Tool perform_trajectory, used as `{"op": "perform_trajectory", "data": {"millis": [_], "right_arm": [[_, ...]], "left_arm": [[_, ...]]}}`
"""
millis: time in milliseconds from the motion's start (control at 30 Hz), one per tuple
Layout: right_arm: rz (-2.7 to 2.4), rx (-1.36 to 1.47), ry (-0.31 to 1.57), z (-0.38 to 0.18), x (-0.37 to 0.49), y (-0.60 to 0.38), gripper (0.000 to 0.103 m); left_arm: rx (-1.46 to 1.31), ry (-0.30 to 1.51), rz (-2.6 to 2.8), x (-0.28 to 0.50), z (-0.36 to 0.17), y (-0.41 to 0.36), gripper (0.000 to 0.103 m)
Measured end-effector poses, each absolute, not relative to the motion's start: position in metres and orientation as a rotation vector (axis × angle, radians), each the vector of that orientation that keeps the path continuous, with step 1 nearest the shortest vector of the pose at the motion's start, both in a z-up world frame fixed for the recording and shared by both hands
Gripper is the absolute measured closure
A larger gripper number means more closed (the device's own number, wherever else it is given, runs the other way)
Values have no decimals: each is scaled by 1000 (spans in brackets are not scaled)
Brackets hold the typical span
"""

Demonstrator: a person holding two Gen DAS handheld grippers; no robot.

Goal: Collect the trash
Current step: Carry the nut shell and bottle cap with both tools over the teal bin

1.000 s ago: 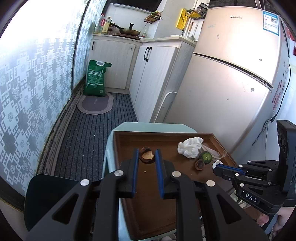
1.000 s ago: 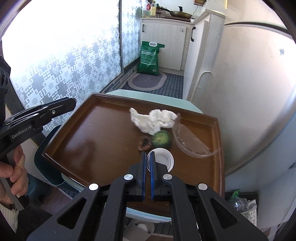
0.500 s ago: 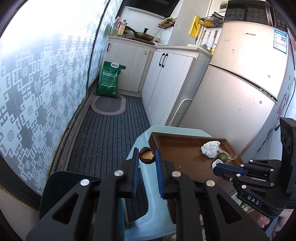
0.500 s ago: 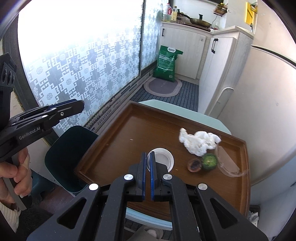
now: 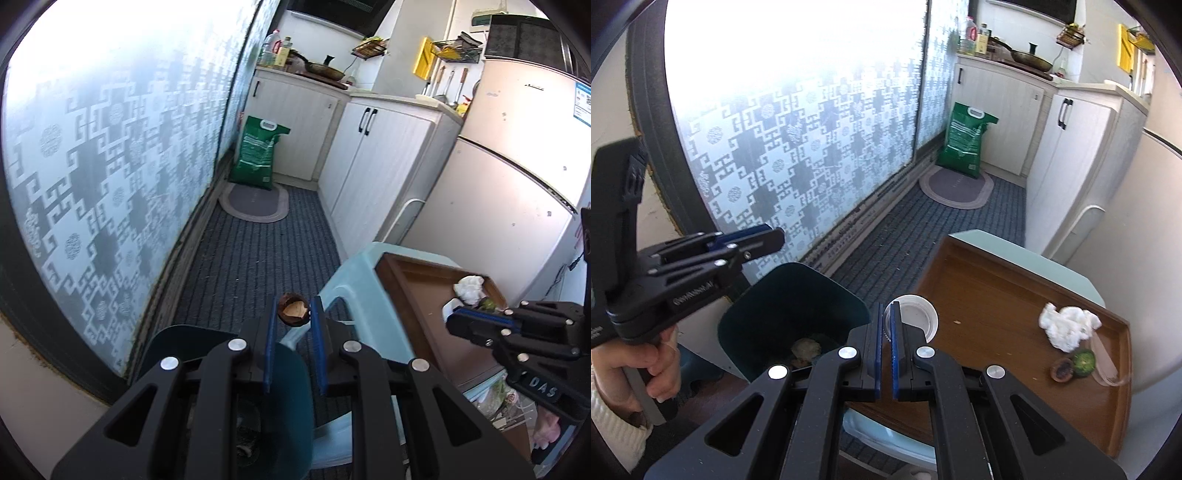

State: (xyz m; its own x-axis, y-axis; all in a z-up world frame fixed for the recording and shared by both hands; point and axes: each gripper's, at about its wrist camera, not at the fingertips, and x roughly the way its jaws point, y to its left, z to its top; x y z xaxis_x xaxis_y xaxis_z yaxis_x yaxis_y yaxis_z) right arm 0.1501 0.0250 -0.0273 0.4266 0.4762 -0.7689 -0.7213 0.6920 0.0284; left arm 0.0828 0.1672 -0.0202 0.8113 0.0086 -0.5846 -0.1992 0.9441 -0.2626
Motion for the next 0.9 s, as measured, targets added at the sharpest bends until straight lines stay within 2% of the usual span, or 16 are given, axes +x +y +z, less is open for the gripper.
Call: {"op": "perform_trajectory", "data": {"millis": [433, 900], "right_arm": [[887, -293, 875, -27, 137, 76, 100], [946, -213, 975, -39, 139, 100, 100]], "left_arm": [[-279, 721, 214, 64, -51, 205, 84], [-237, 885, 214, 74, -87, 206, 83]]}}
